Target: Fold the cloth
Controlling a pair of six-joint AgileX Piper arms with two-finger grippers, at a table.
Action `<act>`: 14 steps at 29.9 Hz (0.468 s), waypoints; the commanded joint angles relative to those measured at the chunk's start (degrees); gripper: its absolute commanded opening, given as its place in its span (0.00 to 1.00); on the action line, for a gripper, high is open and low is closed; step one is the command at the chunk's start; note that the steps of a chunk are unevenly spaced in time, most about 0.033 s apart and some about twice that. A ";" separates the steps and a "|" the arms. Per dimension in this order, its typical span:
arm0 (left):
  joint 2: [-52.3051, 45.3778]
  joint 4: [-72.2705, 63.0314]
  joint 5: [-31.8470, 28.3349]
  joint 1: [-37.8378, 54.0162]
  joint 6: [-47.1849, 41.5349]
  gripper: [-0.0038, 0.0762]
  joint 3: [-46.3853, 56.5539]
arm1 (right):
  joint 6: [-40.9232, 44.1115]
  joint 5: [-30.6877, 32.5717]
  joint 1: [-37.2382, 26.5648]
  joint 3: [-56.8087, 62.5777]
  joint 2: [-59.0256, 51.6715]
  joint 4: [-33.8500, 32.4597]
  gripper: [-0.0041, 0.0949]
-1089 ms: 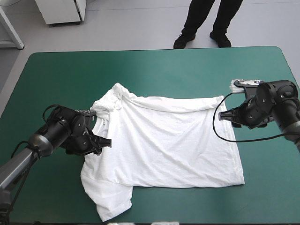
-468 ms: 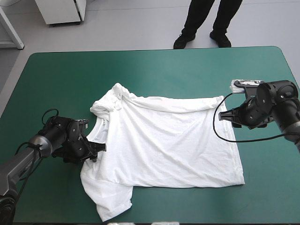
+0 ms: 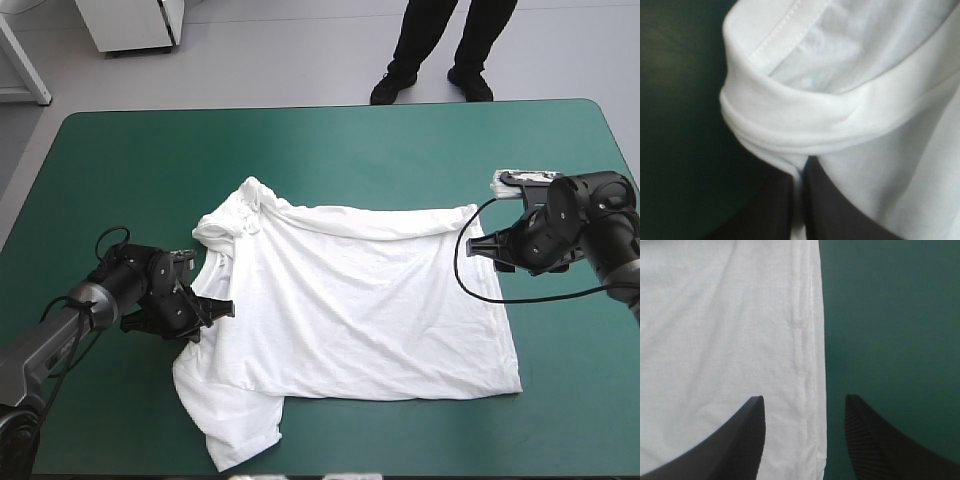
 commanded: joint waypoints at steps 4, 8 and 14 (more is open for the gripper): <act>2.14 12.25 -1.73 0.13 -4.29 0.04 0.62 | 0.03 -0.57 -0.50 -1.43 -1.82 -0.78 0.50; 2.14 16.20 -1.20 1.98 -5.55 0.04 -1.91 | 0.03 -0.44 -0.50 -1.43 -1.82 -0.78 0.50; 2.38 17.44 -2.36 10.94 -3.31 0.04 -8.65 | 0.03 0.79 -0.50 -1.43 -1.82 -0.78 0.50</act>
